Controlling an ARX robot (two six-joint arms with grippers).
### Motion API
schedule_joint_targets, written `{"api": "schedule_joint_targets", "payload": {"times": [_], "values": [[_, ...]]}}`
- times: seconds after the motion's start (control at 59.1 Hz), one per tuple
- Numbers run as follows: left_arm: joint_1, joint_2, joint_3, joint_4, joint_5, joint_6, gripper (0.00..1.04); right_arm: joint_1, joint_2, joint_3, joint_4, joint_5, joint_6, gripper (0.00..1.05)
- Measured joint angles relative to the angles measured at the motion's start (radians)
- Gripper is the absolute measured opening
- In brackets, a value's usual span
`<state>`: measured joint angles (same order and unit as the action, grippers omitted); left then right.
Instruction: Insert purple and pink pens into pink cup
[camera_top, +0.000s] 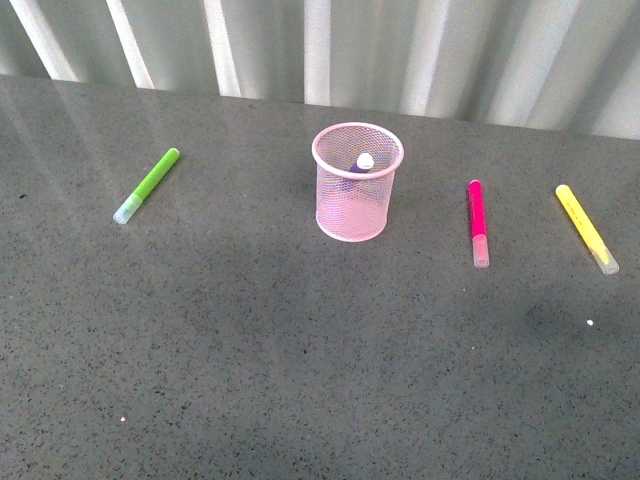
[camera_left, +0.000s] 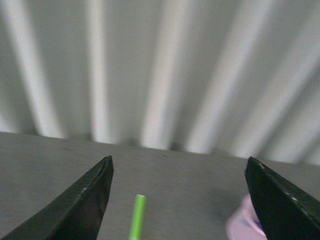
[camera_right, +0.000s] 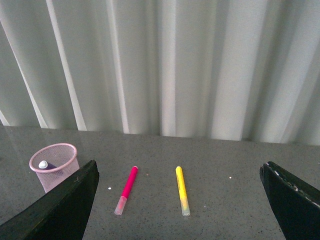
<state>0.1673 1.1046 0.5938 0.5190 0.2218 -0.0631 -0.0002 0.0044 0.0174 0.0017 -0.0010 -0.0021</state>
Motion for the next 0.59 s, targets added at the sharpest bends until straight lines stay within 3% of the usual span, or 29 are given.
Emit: {"api": "schedule_joint_targets", "payload": {"times": [0.135,0.338,0.491,0.525,0.592], "values": [[0.045,-0.147,-0.208,0.07,-0.031,0.035,0.49,0.0,0.0,0.0,0.0,0.002,0.0,0.98],[-0.031,-0.281,-0.378,0.077,-0.089,0.051,0.03,0.0,0.0,0.0,0.0,0.002,0.0,0.98],[-0.074,-0.393,-0.46,0.051,-0.136,0.056,0.04,0.0,0.0,0.0,0.0,0.001,0.0,0.98],[-0.113,-0.42,-0.474,0.036,-0.197,0.056,0.04,0.0,0.0,0.0,0.0,0.001,0.0,0.98],[-0.159,-0.475,-0.497,0.011,-0.216,0.056,0.04,0.0,0.0,0.0,0.0,0.002,0.0,0.98]]}}
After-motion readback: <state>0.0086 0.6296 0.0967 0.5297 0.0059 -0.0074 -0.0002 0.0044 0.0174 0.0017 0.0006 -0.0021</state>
